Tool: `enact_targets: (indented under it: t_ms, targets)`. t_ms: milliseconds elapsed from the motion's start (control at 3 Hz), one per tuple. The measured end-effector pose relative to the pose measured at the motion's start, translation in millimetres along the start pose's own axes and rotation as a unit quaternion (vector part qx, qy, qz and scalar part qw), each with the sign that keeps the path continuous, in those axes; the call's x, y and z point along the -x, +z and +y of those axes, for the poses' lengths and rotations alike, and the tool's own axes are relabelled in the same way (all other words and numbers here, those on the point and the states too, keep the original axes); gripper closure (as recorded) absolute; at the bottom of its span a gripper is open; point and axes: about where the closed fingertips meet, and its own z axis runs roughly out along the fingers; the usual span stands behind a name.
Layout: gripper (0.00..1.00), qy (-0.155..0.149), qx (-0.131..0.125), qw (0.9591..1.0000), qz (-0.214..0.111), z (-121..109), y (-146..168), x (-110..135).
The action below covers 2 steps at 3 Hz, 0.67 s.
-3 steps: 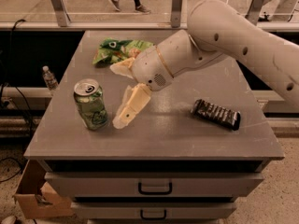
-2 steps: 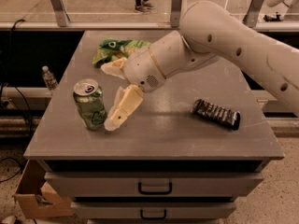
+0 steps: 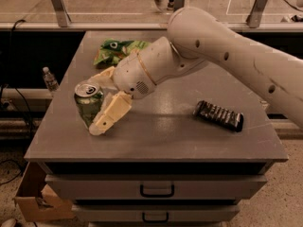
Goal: Pick green can
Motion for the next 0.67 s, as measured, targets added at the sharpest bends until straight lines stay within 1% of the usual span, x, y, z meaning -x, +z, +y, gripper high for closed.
enact_targets:
  t_ms: [333,667]
  targets:
    - [0.41,0.002,0.012,0.9998,0.015,2.3,12.4,-0.9]
    - [0.64,0.007,0.015,0.9998,0.012,2.7,16.4,-1.2]
